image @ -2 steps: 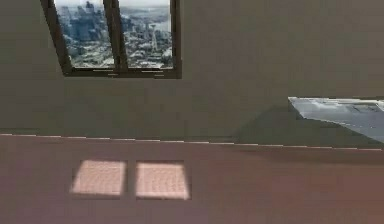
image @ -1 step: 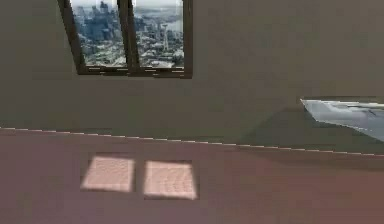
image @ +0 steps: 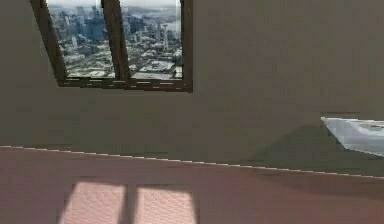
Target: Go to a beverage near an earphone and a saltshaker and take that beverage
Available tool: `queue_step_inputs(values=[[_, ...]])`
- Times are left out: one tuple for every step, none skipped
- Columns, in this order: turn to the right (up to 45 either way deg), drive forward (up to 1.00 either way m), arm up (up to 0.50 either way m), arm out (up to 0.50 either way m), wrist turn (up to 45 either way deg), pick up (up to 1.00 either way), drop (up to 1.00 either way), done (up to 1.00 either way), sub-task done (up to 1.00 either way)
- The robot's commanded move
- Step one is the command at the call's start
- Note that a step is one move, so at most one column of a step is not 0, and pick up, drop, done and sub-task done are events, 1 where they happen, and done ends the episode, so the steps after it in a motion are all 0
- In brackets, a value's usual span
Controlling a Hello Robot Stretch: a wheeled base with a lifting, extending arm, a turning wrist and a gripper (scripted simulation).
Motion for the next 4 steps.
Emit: queue_step_inputs(values=[[45.0, 0.00, 0.00, 0.00, 0.0, 0.00, 0.00, 0.00, 0.00], [12.0, 0.00, 0.00, 0.00, 0.0, 0.00, 0.00, 0.00, 0.00], [0.0, 0.40, 0.00, 0.00, 0.0, 0.00, 0.00, 0.00, 0.00], [18.0, 0.00, 0.00, 0.00, 0.0, 0.00, 0.00, 0.00, 0.00]])
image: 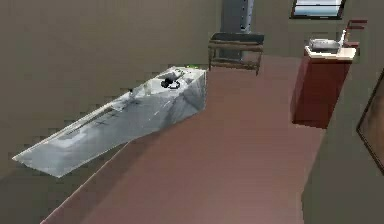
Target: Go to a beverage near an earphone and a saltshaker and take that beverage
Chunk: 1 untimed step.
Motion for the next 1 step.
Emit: queue_step_inputs(values=[[0.0, 1.00, 0.00, 0.00, 0.0, 0.00, 0.00, 0.00, 0.00]])
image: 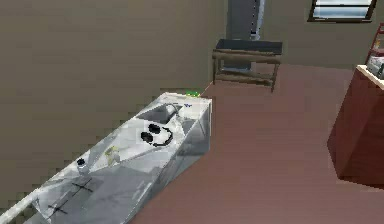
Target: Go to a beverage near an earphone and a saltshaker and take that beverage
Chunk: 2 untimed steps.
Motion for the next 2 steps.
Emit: queue_step_inputs(values=[[3.0, 0.00, 0.00, 0.00, 0.0, 0.00, 0.00, 0.00, 0.00], [0.0, 0.20, 0.00, 0.00, 0.0, 0.00, 0.00, 0.00, 0.00]])
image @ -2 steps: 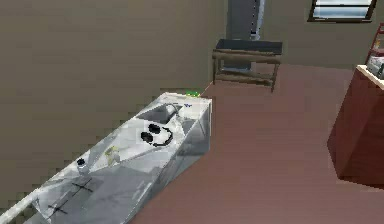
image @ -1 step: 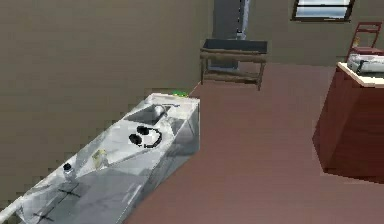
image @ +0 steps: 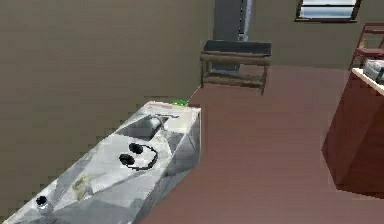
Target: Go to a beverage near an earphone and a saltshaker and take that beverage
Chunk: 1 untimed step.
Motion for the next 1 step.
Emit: queue_step_inputs(values=[[45.0, 0.00, 0.00, 0.00, 0.0, 0.00, 0.00, 0.00, 0.00]])
